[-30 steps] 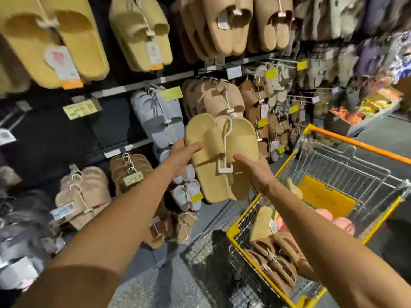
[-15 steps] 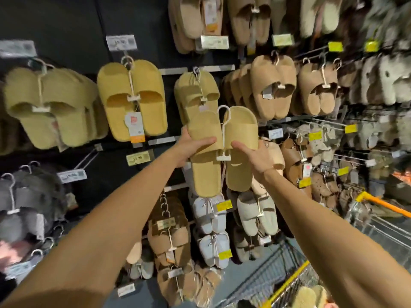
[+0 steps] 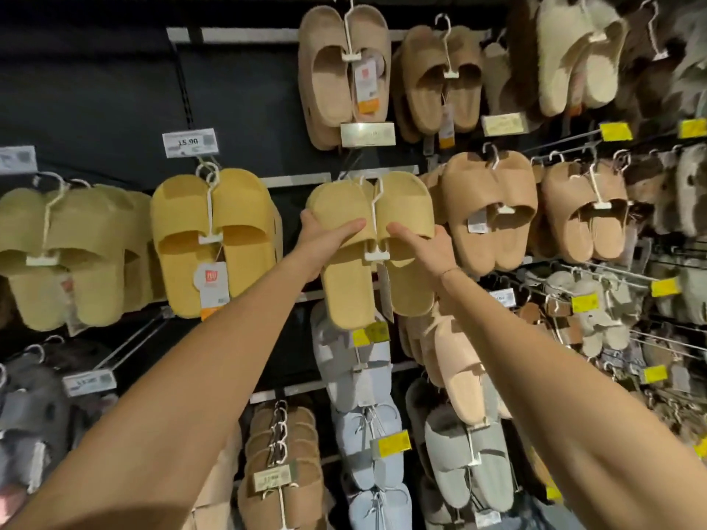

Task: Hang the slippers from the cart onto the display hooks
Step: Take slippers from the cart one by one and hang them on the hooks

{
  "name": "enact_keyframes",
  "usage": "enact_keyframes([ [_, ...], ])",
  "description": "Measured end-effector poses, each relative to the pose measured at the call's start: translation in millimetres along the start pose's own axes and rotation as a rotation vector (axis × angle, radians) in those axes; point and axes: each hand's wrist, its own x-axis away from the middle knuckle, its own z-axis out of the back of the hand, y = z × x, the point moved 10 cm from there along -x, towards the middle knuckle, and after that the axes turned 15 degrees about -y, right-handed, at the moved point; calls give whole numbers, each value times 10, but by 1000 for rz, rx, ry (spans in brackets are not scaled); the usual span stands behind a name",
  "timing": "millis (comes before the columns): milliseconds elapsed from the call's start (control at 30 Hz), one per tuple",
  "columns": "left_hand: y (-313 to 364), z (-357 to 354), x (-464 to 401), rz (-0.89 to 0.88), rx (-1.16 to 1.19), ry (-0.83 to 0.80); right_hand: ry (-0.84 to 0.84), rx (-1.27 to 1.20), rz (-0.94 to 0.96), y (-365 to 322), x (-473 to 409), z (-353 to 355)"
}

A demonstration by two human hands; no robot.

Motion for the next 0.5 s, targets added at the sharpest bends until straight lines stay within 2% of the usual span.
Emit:
enact_keyframes([
  [267, 206, 169, -587, -148, 29, 88, -53, 40, 97, -190, -784, 38],
  [500, 96, 351, -1063, -137, 8, 125, -103, 36, 59, 20, -1338, -86],
])
